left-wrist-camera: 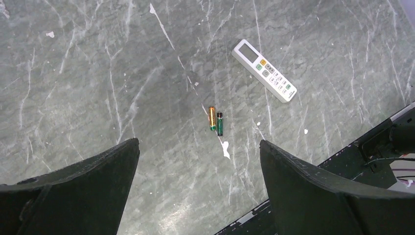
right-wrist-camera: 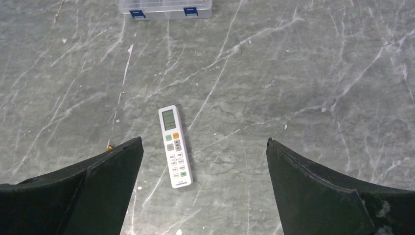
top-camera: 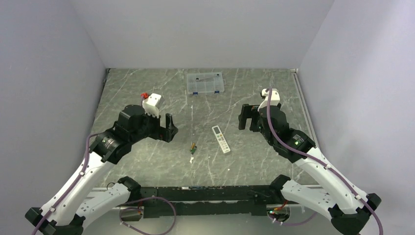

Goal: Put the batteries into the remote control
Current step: Pick up the remote control from the center of the board.

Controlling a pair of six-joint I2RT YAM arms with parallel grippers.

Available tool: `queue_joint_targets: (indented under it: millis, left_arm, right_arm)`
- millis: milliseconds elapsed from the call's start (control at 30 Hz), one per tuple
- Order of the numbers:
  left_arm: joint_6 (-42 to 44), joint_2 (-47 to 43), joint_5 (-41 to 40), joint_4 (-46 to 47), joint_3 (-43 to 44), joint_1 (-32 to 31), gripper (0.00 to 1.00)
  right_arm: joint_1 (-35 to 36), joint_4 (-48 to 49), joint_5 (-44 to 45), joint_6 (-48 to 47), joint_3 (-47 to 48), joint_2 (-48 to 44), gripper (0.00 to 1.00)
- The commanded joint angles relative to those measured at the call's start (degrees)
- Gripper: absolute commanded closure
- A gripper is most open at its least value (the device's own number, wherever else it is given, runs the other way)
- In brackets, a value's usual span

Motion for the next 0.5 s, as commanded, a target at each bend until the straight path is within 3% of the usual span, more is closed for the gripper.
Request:
queue_joint_targets:
  millis: [0,467]
  left_arm:
    - [1.1,-1.7,0.2,1.7,-0.5,-0.1,0.01]
    - [1.7,-1.7,1.0,1.2,-0.1,-0.1,0.01]
  right_arm:
    - [0.0,0.2,-1.1,-0.3,1.2,-0.8,0.00]
    - [0.0,-1.7,-8.5,-3.8,2.6,4.7,0.00]
